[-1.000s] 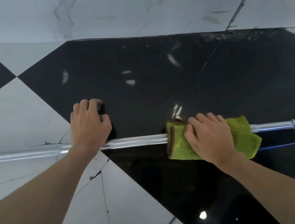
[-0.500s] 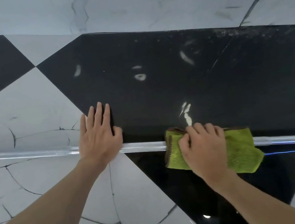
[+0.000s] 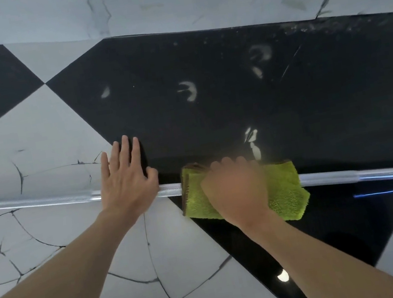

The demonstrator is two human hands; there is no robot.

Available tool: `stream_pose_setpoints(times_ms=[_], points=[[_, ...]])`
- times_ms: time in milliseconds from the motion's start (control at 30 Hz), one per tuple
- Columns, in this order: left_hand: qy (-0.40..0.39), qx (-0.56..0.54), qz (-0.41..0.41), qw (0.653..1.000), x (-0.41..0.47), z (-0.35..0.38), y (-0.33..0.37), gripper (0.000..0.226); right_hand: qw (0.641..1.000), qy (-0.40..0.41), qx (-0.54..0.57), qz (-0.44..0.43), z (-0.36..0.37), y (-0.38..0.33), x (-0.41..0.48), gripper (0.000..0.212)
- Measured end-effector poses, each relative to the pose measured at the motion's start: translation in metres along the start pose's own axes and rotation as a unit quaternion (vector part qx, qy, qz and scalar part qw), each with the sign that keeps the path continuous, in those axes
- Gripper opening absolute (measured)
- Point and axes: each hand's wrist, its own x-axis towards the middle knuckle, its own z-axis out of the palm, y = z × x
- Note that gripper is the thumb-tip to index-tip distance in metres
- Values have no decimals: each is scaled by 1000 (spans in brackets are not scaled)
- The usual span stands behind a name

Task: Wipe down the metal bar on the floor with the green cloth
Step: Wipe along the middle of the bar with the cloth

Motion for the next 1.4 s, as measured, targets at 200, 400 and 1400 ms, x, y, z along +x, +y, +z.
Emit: stream_pose_setpoints(times_ms=[200,400,1400], points=[[-7,22,13,1000,-26,-4,0,76,999,-3,-21,29,-12,78,-30,46],[-1,14,5,1000,-50,1,-1,73,992,54,-95,59,-21,130,-60,43],[44,-8,-14,999,-54,9,4,61,1000,10,8,-13,-7,60,-44,33]])
